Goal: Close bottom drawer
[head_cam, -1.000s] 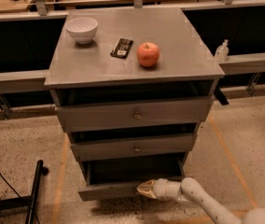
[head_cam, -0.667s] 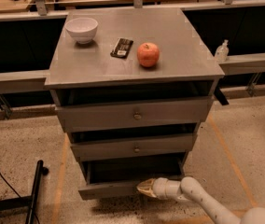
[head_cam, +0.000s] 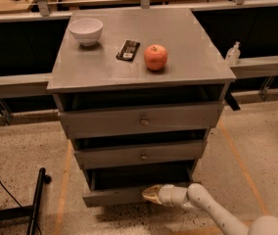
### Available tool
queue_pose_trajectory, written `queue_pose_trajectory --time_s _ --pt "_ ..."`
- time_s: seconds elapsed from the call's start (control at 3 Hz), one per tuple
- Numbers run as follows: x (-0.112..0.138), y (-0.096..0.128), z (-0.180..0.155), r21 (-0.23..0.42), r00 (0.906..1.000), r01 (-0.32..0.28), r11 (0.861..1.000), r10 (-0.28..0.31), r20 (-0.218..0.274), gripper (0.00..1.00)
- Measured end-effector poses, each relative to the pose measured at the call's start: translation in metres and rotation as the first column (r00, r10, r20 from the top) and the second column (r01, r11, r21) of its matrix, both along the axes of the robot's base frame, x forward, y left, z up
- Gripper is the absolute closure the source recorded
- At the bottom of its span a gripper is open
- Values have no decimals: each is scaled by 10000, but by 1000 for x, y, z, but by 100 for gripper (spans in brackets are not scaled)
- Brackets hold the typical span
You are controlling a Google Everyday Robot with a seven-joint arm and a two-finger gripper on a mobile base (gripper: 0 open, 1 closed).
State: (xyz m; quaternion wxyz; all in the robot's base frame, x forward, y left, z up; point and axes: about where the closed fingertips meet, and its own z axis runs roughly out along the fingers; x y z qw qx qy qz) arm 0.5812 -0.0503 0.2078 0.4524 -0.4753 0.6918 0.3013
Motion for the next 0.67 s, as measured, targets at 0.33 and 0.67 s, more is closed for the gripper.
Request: queue_pose_trajectory --time_s 0.33,0.67 --pt "0 0 0 0 10000 1 10000 -1 0 100" --pt "0 0 0 1 10000 1 10000 -1 0 100"
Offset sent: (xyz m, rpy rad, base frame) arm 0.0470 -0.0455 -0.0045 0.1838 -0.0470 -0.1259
